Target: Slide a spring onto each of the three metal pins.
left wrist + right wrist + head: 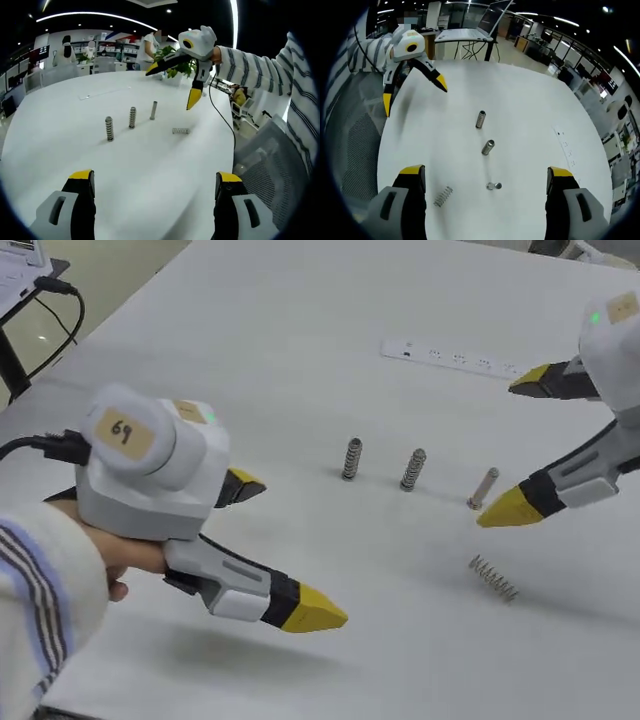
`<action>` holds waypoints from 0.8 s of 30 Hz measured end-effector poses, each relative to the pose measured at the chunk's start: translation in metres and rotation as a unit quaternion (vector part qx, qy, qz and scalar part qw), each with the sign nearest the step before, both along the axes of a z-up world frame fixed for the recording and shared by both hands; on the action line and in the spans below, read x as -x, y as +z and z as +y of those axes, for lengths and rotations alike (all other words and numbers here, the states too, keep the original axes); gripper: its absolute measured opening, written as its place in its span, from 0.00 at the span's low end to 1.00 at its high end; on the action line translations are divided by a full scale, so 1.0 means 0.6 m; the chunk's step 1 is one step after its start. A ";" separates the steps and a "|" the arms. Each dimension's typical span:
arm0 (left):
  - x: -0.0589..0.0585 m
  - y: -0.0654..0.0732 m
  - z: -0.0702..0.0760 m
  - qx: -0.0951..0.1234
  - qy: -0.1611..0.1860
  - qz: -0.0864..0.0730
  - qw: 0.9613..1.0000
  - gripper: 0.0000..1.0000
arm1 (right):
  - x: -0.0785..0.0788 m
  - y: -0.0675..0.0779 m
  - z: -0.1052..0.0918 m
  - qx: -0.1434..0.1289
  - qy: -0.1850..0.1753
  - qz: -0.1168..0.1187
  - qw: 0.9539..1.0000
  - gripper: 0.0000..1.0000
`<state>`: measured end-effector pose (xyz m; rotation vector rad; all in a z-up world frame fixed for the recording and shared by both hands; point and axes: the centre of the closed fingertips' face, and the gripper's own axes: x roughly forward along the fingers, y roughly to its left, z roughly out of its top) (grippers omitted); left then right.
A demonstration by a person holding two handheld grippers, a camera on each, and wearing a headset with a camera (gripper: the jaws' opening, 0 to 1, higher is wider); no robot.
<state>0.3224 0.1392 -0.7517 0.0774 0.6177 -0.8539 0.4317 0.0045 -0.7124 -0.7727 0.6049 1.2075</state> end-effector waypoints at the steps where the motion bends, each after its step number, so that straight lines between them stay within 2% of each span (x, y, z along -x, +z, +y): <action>1: 0.000 0.001 0.000 0.001 0.001 -0.001 1.000 0.98 | 0.000 0.001 -0.006 -0.008 -0.012 0.001 1.000 0.99; 11: 0.002 0.009 0.001 -0.001 -0.001 -0.004 1.000 0.98 | 0.029 0.010 -0.042 -0.055 -0.075 0.002 0.996 0.99; 16: 0.000 0.013 0.007 -0.004 0.000 -0.009 1.000 0.98 | 0.044 0.016 -0.058 -0.083 -0.110 0.005 0.990 0.99; 18: -0.002 0.014 0.009 -0.003 0.001 -0.010 1.000 0.98 | 0.049 0.013 -0.067 -0.086 -0.119 0.007 0.989 0.99; 24: -0.005 0.021 0.018 -0.003 0.006 -0.014 1.000 0.98 | 0.070 0.007 -0.087 -0.110 -0.157 0.011 0.981 0.99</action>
